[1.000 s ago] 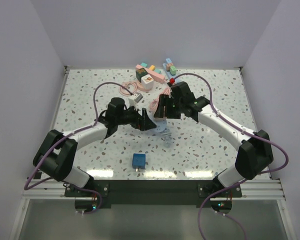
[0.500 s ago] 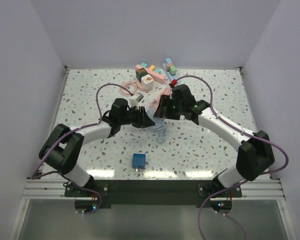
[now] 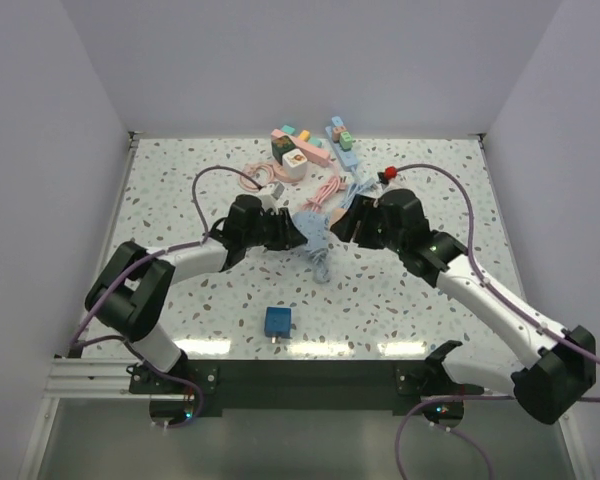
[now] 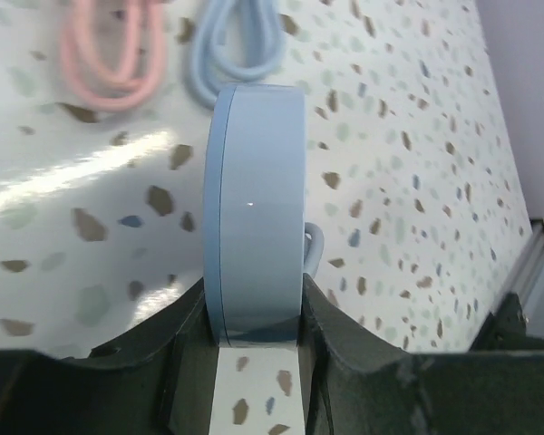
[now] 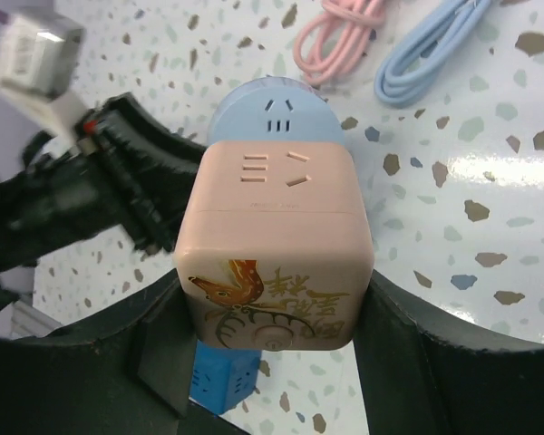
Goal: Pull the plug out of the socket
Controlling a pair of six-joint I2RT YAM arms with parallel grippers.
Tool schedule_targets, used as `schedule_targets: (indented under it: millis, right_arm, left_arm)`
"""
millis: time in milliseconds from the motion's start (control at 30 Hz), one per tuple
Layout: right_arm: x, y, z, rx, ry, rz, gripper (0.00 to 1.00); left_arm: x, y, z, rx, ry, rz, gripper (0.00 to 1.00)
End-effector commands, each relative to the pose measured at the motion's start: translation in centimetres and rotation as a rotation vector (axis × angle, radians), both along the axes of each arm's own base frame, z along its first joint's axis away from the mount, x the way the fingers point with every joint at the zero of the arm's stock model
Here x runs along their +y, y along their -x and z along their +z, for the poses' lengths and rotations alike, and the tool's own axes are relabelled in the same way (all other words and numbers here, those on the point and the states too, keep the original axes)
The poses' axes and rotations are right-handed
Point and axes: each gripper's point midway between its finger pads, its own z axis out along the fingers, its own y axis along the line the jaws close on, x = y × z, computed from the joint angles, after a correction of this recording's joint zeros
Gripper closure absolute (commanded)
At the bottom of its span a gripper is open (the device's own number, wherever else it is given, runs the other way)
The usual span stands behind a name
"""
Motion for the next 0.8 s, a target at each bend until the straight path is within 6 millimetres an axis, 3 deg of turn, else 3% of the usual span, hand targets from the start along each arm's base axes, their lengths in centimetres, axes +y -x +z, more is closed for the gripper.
schedule_targets:
  millis: [0,133,167,200,367,500,633,733,767]
  right_arm:
    - [-0.6,0.7,3.0,-0.074,0.004,0.04,1.0]
    - [0.2,2.6,1.9,-0.023,0.012,0.153,1.0]
    - [0.2,2.7,0.7,0.013,0.061,0.189,1.0]
    - [0.1,4.0,-0.6,0.093,0.098,0.24,1.0]
    - [0.7,7.5,-4.5,0.211,0.15,0.451,1.0]
    - [2.8,11.7,-7.6,0.347,0.145,0.659,1.0]
    - [4.0,13.3,-9.6,0.39,0.146,0.724,1.0]
    - [4.8,14.1,-11.0,0.439,0.145,0.774,1.0]
    - [5.2,14.8,-11.3,0.449,0.145,0.812,1.0]
  left_arm:
    - [4.1,-3.0,-3.0,0.046,-0.127,0.206,1.0]
    - [3.6,-3.5,-1.6,0.017,-0.102,0.189,1.0]
    - [3.4,-3.7,-1.0,0.004,-0.089,0.183,1.0]
    - [3.2,-3.9,0.0,-0.019,-0.072,0.183,1.0]
    - [3.1,-5.3,2.7,-0.078,-0.044,0.191,1.0]
    - [3.9,-6.0,2.3,-0.042,-0.036,0.178,1.0]
    - [4.5,-5.0,1.4,-0.003,-0.071,0.124,1.0]
    - [7.0,-4.0,0.6,-0.001,-0.124,0.195,1.0]
    - [8.1,-3.0,-0.6,0.03,-0.134,0.218,1.0]
